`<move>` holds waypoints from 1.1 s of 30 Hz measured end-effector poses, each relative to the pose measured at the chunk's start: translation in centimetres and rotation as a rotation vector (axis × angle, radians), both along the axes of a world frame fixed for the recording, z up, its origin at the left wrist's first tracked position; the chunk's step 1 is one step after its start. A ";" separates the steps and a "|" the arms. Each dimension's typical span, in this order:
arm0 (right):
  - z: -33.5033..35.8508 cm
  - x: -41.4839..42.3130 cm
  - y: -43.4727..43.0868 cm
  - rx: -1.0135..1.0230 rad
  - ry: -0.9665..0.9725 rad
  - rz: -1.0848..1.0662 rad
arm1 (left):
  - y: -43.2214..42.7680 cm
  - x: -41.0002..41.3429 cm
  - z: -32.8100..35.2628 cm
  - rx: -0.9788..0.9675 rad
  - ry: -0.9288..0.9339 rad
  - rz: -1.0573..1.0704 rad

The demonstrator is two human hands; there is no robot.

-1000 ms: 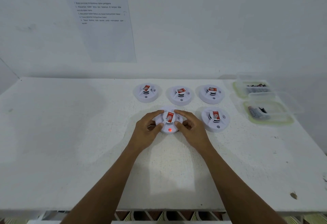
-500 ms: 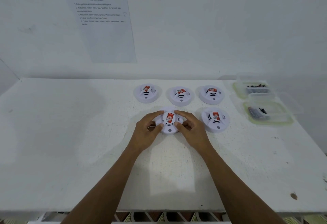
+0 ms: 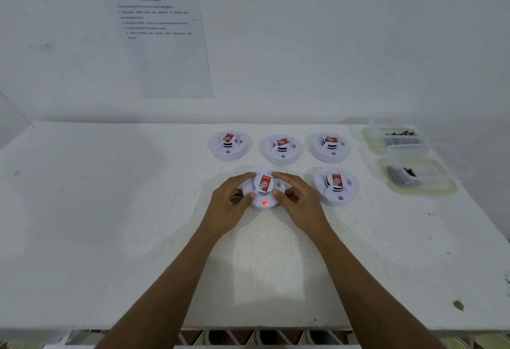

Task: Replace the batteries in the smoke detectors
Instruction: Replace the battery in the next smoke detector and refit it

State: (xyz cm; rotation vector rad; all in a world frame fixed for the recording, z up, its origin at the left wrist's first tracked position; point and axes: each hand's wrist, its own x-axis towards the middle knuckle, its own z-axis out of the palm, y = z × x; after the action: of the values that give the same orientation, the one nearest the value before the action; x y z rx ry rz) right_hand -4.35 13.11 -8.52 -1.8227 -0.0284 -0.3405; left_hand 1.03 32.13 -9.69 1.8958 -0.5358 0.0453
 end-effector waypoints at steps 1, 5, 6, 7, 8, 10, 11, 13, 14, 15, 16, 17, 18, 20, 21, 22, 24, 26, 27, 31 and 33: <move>0.0 0.0 0.0 -0.001 -0.001 0.000 | 0.0 0.0 0.0 0.001 0.002 -0.002; -0.1 0.1 -0.1 -0.010 -0.005 -0.003 | -0.1 -0.1 0.2 0.000 0.006 0.009; -0.2 0.2 -0.1 -0.014 -0.007 -0.003 | -0.1 -0.1 0.1 -0.002 0.007 0.006; -0.2 0.2 -0.1 -0.015 -0.007 -0.003 | -0.1 0.0 0.1 -0.001 0.007 0.003; -0.2 0.2 -0.1 -0.017 -0.007 -0.003 | -0.1 0.0 0.1 -0.002 0.008 0.003; -0.3 0.2 -0.1 -0.017 -0.006 -0.002 | -0.1 -0.1 0.1 -0.003 0.006 0.003; -0.3 0.2 -0.1 -0.016 -0.005 -0.002 | -0.1 -0.1 0.1 -0.003 0.004 0.002; -0.3 0.3 -0.1 -0.013 -0.002 -0.002 | -0.1 -0.1 0.2 -0.006 0.000 0.001; -0.4 0.3 -0.1 -0.011 -0.002 -0.004 | -0.1 -0.1 0.2 -0.005 -0.001 0.001; -0.4 0.3 -0.1 -0.010 -0.004 -0.006 | -0.1 -0.1 0.2 -0.001 -0.002 0.000; -0.5 0.3 -0.1 -0.009 -0.005 -0.008 | 0.0 0.0 0.0 0.005 -0.003 -0.005; -0.5 0.3 -0.1 -0.010 -0.006 -0.009 | 0.0 0.1 -0.1 0.010 -0.005 -0.013; -0.5 0.3 -0.1 -0.010 -0.006 -0.009 | 0.0 0.1 -0.3 0.013 -0.009 -0.024; -0.5 0.4 -0.2 -0.007 -0.004 -0.008 | 0.1 0.2 -0.5 0.010 -0.008 -0.036; -0.5 0.4 -0.2 -0.006 -0.002 -0.007 | 0.1 0.2 -0.6 0.009 -0.006 -0.036; -0.5 0.4 -0.1 -0.005 -0.001 -0.009 | 0.1 0.3 -0.6 0.011 -0.007 -0.034; -0.5 0.3 -0.1 -0.008 -0.007 -0.010 | 0.1 0.2 -0.5 0.016 -0.002 -0.030; -0.5 0.3 -0.1 -0.012 -0.010 -0.011 | 0.0 0.2 -0.4 0.020 -0.001 -0.024; -0.5 0.3 -0.1 -0.016 -0.010 -0.011 | 0.0 0.1 -0.2 0.015 0.002 -0.017; -0.6 0.3 -0.1 -0.071 -0.039 -0.020 | -0.3 -0.2 0.4 0.025 -0.039 0.007; -0.5 0.3 0.0 -0.089 -0.051 -0.024 | -0.4 -0.3 0.3 0.039 -0.020 0.003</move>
State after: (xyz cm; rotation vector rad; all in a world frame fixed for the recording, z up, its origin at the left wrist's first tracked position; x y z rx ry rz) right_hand -4.09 13.08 -9.05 -1.9034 -0.0579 -0.4084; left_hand 0.76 31.72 -9.38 1.9362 -0.5509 0.0569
